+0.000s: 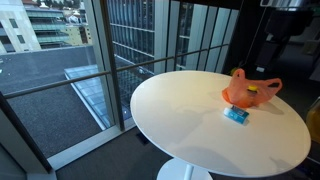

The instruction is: Pick up the mentos container from the table and put it in the orange plastic bag

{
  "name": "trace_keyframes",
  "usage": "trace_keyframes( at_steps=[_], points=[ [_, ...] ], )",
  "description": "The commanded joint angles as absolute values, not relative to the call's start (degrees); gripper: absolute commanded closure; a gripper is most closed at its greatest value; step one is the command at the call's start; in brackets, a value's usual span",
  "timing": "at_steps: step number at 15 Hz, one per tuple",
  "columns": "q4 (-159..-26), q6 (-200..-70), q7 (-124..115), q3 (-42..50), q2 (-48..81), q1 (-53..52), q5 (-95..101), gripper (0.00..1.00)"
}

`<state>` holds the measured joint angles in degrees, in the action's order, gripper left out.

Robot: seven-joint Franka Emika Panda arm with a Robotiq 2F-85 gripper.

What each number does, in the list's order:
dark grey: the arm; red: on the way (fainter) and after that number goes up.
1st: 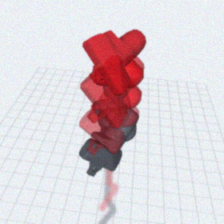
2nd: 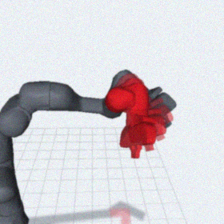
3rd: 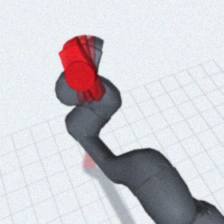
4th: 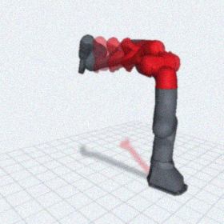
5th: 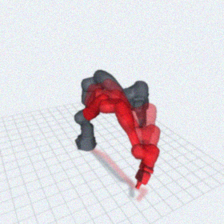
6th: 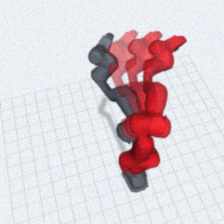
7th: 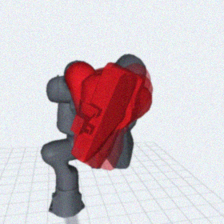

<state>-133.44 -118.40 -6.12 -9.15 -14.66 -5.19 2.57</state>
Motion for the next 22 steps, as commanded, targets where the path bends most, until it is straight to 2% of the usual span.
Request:
trace_keyframes(
  at_steps=[1, 6, 16, 22],
  points=[
    [-129.3, -118.0, -8.5, -7.6, -9.8, -4.2, 2.6, 0.0],
    [-127.2, -119.1, -7.6, -5.1, -4.2, -2.9, 2.3, 0.0],
    [-127.3, -129.2, -7.7, -1.4, 4.4, -1.4, 4.1, 0.0],
    [-128.4, -130.6, -7.8, -0.5, 5.1, -1.5, 4.9, 0.0]
  ],
)
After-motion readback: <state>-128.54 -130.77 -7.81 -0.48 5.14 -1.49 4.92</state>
